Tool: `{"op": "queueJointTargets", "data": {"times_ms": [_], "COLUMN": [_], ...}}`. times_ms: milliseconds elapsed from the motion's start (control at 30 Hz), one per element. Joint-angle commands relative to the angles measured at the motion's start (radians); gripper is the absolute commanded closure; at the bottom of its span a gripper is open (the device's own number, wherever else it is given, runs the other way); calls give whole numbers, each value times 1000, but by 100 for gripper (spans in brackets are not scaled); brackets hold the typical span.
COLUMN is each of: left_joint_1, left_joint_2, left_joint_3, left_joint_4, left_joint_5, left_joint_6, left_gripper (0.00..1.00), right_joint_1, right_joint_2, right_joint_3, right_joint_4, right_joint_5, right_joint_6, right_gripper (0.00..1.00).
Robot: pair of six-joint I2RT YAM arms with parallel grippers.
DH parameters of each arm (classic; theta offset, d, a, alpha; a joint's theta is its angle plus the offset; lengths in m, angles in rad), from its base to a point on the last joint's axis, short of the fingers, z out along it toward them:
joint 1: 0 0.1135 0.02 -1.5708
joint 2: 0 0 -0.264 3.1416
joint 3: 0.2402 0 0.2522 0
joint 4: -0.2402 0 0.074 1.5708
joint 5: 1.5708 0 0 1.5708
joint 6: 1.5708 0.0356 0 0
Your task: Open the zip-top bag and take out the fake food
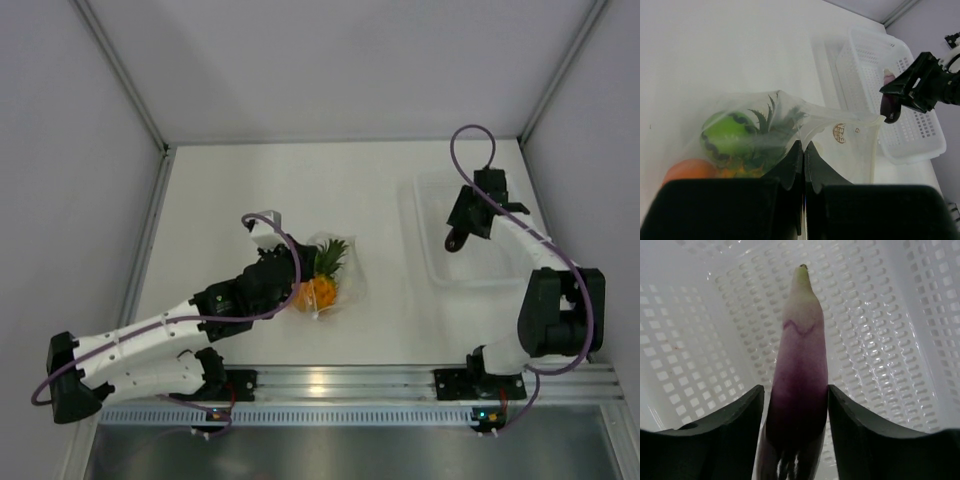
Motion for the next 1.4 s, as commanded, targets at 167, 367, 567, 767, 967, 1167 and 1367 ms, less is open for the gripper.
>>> {"op": "queueJointTargets", "data": {"times_ms": [167, 367, 567, 767, 967, 1167, 1367], "left_joint_1": [5, 5, 5, 5, 2, -26, -69], "left_joint_2": [43, 81, 115, 185, 245, 277, 311], "left_joint_3": [94, 135, 158, 199, 221, 224, 244], "left_joint_4": [19, 20, 28, 50, 50, 51, 54], "left_joint_5": [25, -18, -73, -87, -99, -139, -184], "left_joint_6": [20, -25, -138, -230, -296, -359, -362], "left_gripper": [100, 100, 100, 100, 100, 100, 100], "right_joint_1": [-51, -51, 95, 386, 552, 650, 673], "right_joint_2": [-76, -423, -660, -726, -687, -575, -464], "right_joint_3": [57, -126, -315, -342, -335, -319, -328], "right_joint_4": [41, 197, 355, 383, 456, 447, 511], "right_joint_5": [-9, -418, -643, -530, -436, -280, -183], "right_joint_6": [-3, 135, 367, 401, 399, 372, 411], "right_gripper": [14, 20, 32, 41, 41, 43, 43]}}
